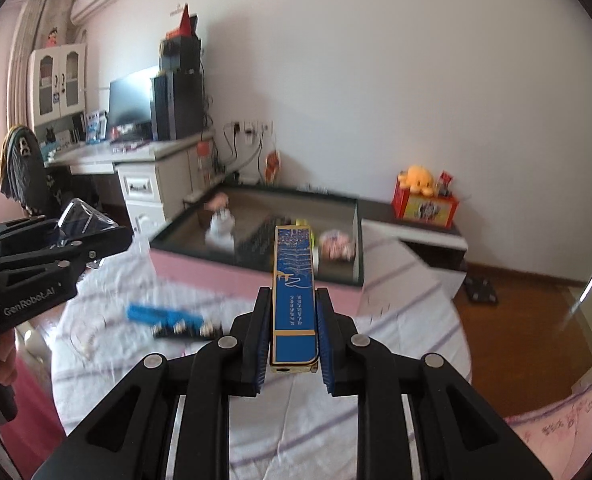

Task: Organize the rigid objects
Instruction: 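Carry the glass bottle and blue box over the pink box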

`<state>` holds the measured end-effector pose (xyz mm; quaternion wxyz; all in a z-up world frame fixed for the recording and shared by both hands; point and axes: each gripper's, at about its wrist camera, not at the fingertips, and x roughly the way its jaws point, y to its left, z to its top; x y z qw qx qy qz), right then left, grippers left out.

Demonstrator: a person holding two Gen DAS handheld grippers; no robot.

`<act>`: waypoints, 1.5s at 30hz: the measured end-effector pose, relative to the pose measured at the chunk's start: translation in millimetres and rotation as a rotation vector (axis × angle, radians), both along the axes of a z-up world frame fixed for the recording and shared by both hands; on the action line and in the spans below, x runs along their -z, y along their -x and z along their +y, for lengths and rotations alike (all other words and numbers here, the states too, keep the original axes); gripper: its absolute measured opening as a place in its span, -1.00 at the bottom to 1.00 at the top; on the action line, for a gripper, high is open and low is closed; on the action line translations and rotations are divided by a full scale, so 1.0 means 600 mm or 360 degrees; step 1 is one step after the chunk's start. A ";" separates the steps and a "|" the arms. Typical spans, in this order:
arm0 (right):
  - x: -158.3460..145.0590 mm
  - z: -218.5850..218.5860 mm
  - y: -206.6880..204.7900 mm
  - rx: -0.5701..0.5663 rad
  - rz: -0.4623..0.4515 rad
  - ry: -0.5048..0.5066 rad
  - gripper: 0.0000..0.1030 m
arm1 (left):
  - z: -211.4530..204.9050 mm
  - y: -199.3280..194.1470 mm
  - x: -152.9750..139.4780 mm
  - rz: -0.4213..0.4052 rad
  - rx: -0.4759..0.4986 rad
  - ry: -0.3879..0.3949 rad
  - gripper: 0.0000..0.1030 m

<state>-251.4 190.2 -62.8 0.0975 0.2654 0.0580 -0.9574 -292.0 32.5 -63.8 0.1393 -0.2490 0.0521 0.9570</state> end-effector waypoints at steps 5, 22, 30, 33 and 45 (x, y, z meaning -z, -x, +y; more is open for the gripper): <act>-0.048 -0.007 0.009 -0.0020 0.0105 -0.0011 -0.60 | 0.009 0.015 -0.040 0.0085 0.0000 0.0017 -0.42; -0.104 -0.016 0.108 -0.0063 0.0200 -0.0078 -0.60 | 0.030 0.135 -0.090 0.0173 -0.0053 0.0107 -0.42; -0.071 -0.028 0.202 -0.0135 0.0094 -0.0095 -0.60 | 0.051 0.235 -0.059 0.0060 -0.0010 0.0128 -0.42; -0.048 -0.030 0.239 -0.0155 0.0030 -0.0095 -0.60 | 0.054 0.277 -0.038 -0.0028 0.0036 0.0093 -0.42; 0.073 -0.037 0.364 -0.0168 -0.0299 -0.0146 -0.59 | 0.093 0.386 0.095 -0.0368 0.0078 0.0180 -0.42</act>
